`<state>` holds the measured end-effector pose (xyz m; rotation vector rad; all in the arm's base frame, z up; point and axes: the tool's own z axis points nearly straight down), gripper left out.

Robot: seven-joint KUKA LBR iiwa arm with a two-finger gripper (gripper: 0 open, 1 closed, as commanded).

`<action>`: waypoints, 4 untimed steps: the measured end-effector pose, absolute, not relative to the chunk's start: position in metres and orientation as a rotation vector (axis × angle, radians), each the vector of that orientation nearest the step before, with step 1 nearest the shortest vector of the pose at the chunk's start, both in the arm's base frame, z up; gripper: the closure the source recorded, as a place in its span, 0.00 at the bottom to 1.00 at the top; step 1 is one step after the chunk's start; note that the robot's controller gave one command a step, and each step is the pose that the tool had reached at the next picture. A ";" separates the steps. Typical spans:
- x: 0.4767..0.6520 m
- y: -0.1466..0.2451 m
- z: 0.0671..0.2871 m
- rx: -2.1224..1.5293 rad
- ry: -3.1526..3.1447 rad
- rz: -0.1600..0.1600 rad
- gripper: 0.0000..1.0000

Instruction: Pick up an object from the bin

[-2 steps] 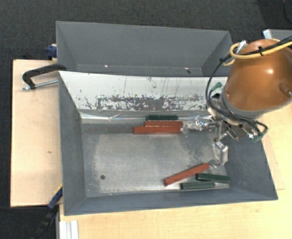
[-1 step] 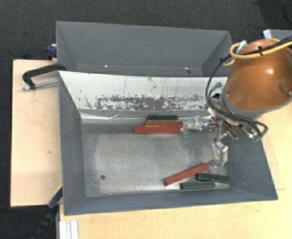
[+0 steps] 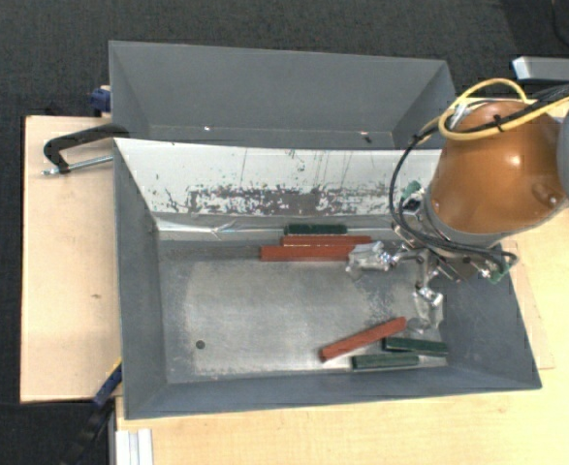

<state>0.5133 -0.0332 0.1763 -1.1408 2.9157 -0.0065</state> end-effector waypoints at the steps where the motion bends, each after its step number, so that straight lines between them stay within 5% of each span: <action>1: 0.508 -0.036 0.127 -1.298 2.858 0.000 0.00; 2: 0.509 -0.036 0.110 -1.170 2.916 0.003 0.00; 3: 0.496 -0.036 0.075 -1.855 2.527 -0.007 1.00; 4: 0.493 -0.036 0.071 -1.857 2.530 0.000 0.00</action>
Offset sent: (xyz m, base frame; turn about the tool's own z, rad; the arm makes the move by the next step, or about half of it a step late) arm -0.0009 -0.0060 -0.0852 -0.5147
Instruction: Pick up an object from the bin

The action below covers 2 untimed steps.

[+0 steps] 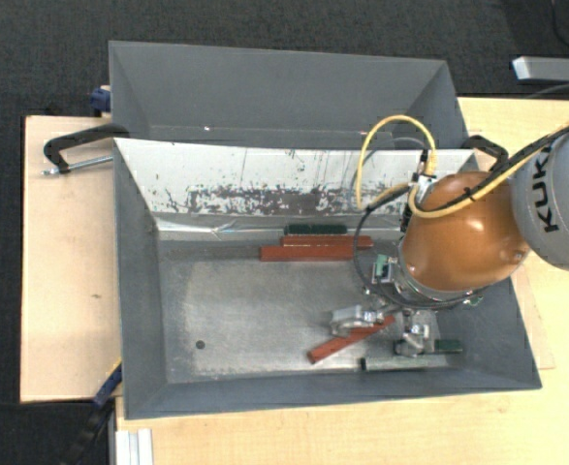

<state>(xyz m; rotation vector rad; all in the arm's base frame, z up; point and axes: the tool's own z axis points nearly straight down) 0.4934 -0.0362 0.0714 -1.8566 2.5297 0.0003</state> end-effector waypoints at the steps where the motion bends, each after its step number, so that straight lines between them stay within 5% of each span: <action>1: 0.496 -0.035 0.074 -1.851 2.523 -0.007 1.00; 2: 0.494 -0.036 0.071 -1.856 2.528 0.000 0.00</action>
Offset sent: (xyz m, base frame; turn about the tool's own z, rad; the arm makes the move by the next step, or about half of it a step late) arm 0.0000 0.0000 0.0000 0.0000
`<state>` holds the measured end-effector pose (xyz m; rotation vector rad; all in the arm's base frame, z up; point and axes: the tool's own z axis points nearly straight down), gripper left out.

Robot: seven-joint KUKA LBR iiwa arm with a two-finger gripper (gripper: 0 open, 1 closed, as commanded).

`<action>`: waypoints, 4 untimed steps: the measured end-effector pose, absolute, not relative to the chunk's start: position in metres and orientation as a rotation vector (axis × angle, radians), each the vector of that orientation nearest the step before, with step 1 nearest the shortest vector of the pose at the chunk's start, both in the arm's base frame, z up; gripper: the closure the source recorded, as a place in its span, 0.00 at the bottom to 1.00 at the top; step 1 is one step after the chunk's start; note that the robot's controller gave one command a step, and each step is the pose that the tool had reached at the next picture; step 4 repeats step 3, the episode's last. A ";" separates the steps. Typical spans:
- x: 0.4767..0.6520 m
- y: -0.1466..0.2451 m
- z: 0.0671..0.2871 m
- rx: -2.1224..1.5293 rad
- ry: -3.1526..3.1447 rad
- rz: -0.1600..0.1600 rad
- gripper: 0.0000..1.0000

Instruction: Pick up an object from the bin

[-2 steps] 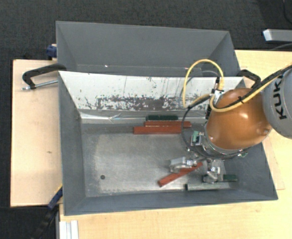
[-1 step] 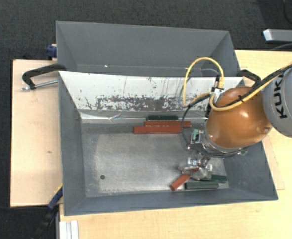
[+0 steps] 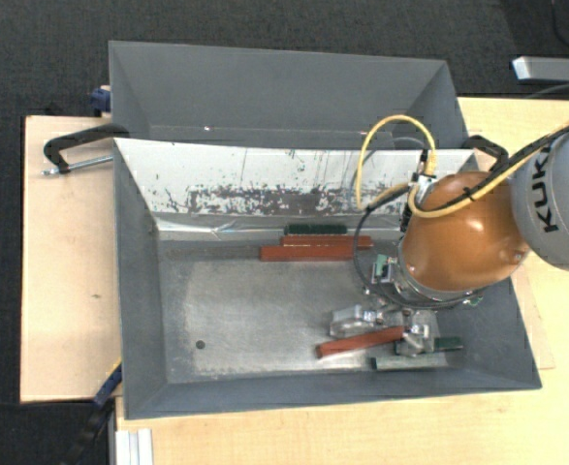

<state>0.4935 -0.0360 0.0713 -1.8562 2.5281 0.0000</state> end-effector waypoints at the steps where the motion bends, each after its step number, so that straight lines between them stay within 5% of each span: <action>1: 0.496 -0.037 0.073 -1.852 2.528 -0.007 1.00; 2: 0.496 -0.037 0.073 -1.852 2.528 -0.007 1.00; 3: 0.502 -0.024 0.218 -1.874 2.515 -0.001 1.00; 4: 0.502 -0.024 0.218 -1.874 2.515 -0.001 1.00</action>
Offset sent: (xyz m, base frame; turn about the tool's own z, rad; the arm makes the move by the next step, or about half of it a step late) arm 0.0000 0.0000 0.0000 0.0000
